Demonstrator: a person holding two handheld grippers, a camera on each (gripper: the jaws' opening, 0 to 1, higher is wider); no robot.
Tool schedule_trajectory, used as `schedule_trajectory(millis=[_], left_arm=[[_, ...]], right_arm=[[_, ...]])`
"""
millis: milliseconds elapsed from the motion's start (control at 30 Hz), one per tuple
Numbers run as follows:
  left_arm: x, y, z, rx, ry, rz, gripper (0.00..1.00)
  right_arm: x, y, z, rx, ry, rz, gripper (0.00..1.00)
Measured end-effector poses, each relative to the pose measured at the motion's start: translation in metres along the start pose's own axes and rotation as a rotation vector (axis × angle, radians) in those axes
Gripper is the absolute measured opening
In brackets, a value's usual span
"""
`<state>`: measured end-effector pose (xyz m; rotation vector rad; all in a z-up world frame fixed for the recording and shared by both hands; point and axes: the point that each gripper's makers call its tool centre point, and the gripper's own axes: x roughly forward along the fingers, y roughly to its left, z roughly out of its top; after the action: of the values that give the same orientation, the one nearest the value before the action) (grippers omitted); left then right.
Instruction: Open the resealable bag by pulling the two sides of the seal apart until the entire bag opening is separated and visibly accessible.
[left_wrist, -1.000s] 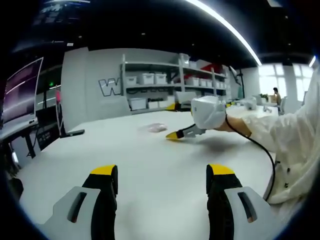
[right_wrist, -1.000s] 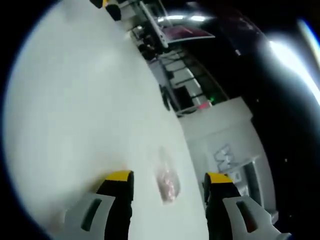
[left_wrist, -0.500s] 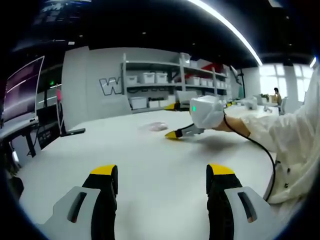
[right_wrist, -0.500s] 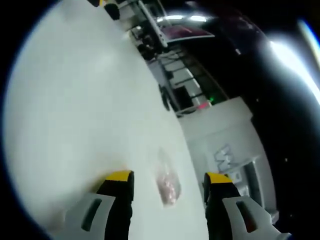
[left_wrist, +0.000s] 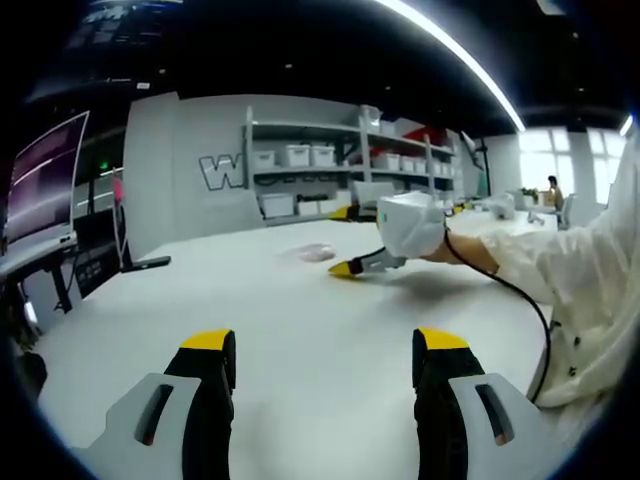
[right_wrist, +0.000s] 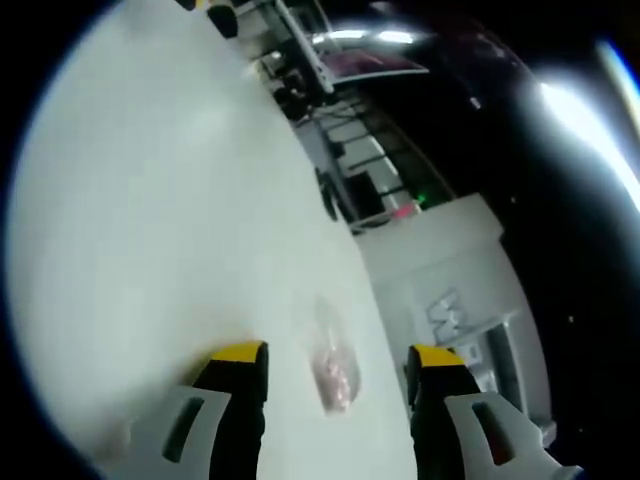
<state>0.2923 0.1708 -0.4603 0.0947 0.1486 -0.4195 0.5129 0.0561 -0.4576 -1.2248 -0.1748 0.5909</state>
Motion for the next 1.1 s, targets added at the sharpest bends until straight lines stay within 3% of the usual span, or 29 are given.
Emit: schedule_trajectory(millis=[1100], left_arm=[[-0.003, 0.008, -0.006, -0.015, 0.007, 0.017, 0.72]], right_arm=[[0.018, -0.001, 0.002, 0.018, 0.003, -0.005, 0.53]])
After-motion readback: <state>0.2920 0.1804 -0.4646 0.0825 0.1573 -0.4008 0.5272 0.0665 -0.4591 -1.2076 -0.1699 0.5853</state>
